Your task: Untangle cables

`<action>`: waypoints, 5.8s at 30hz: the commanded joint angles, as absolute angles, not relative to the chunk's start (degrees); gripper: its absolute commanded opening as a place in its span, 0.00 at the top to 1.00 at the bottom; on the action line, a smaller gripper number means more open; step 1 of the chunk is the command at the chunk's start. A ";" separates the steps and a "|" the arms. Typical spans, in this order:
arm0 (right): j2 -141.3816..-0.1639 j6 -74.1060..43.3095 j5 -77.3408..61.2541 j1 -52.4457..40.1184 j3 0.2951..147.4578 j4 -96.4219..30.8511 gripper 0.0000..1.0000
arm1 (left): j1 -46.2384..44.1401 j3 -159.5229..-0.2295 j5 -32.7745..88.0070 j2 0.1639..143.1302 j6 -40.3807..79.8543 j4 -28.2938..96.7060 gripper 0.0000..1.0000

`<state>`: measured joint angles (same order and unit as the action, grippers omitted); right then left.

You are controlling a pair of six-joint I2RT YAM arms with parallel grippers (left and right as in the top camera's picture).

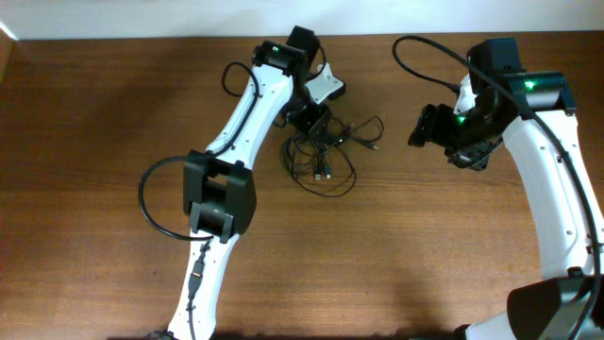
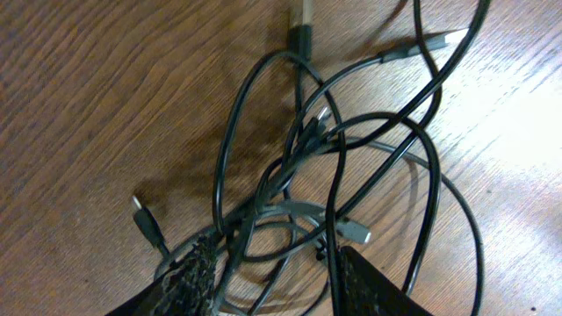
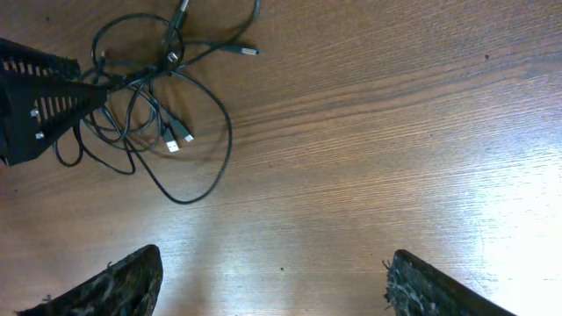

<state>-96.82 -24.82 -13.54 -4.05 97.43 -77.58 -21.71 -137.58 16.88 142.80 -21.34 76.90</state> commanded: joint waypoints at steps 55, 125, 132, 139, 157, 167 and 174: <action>-102.50 -37.60 -17.30 -7.46 97.49 -49.30 0.96 | -16.99 -169.56 89.56 141.36 8.27 92.58 1.00; -80.71 1.30 -30.81 18.63 99.22 -91.18 0.22 | -12.64 -122.48 14.79 128.40 -16.56 75.70 0.42; -80.73 1.28 -29.93 18.63 99.22 -90.61 0.21 | -14.57 -108.22 15.70 128.97 -25.19 58.33 0.56; -80.75 1.28 -29.74 18.63 99.20 -90.67 0.21 | -14.92 -107.92 15.22 133.38 -25.61 56.53 0.66; -80.73 1.28 -29.74 18.63 99.18 -90.63 0.21 | -14.87 -103.85 12.21 135.11 -24.73 49.17 0.73; -80.75 1.06 -30.26 18.63 99.18 -90.63 0.21 | -14.92 -128.33 12.32 133.08 -6.20 69.34 1.00; -81.19 -2.13 -34.52 9.28 99.15 -85.36 0.21 | -14.85 -157.91 30.11 133.03 -0.16 89.78 1.00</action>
